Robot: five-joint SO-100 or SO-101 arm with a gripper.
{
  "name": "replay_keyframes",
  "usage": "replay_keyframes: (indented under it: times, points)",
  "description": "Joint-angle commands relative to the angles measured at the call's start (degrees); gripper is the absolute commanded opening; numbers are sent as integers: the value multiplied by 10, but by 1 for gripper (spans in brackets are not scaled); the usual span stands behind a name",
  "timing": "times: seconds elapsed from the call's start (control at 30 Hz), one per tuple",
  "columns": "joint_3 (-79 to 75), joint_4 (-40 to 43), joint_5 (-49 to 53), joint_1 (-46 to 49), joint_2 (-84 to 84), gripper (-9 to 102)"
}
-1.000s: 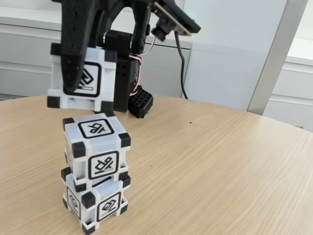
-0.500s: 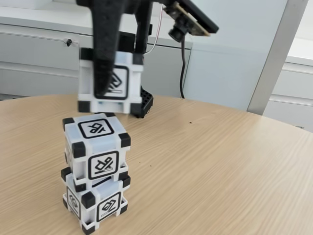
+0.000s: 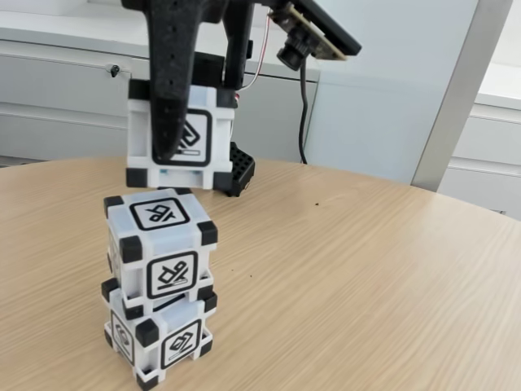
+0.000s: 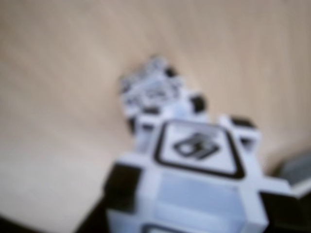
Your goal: Stack cubes from left to right.
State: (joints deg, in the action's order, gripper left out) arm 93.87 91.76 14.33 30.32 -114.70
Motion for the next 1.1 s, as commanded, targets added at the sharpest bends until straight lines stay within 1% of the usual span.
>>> replay_keyframes:
  times: [0.0, 0.43, 0.67, 1.07]
  points:
    - [-4, -8, -1, 5, -4, 15]
    - [-4, -7, -9, 8, -10, 15]
    - [-3, -8, 4, 57, -2, 15]
    - [-4, 0, -9, 48, -10, 15]
